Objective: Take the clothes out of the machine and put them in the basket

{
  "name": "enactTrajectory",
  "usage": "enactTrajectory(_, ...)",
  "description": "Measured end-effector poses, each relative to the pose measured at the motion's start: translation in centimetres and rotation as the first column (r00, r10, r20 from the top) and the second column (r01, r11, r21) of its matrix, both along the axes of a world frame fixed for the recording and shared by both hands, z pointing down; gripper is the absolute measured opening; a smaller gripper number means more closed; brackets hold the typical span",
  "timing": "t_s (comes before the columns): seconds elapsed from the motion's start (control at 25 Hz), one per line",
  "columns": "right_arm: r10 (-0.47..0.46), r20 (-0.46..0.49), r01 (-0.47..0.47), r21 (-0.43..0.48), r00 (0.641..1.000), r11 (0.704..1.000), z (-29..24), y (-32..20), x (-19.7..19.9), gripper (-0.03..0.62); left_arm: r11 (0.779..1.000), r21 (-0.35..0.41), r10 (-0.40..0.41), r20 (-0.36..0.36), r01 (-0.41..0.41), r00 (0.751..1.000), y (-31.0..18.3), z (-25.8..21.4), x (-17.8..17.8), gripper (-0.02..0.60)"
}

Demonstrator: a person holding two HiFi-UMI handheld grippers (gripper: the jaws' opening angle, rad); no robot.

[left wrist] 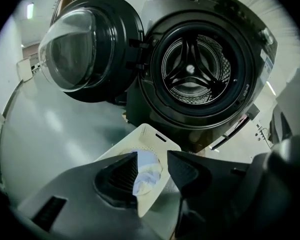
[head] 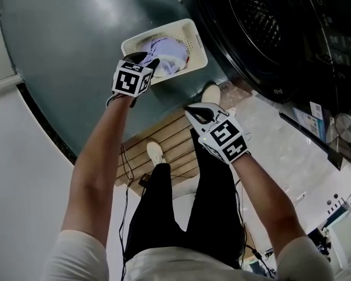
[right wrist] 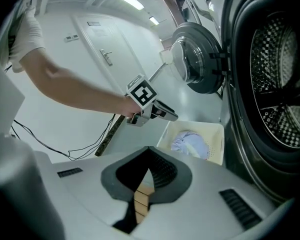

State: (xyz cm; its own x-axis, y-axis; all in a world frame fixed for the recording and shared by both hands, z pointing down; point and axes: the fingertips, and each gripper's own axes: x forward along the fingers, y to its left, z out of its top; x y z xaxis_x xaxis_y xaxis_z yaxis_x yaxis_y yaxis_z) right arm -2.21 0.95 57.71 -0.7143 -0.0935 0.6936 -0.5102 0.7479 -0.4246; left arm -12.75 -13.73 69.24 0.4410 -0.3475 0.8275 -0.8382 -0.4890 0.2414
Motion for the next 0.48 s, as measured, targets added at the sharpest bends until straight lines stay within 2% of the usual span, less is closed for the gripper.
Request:
enactTrajectory(0.16,0.012,0.002,-0.012,0.025,1.000,1.000,-1.7,1.1,-0.8,0.003,0.998,0.014,-0.054,-0.061,0.055,0.997,2.0,-3.6,-0.5,0.170)
enactTrajectory(0.32,0.040,0.004,-0.040,0.044,0.999,0.998,-3.3,1.5,-1.0,0.003,0.997,0.048,-0.062,-0.115,0.068,0.991,3.9,-7.6,-0.7,0.146)
enactTrajectory(0.48,0.063,0.005,-0.063,0.075,0.998,0.995,-5.5,1.7,-1.2,0.003,0.995,0.066,-0.059,-0.213,0.075,0.975,6.0,-12.5,-0.3,0.123)
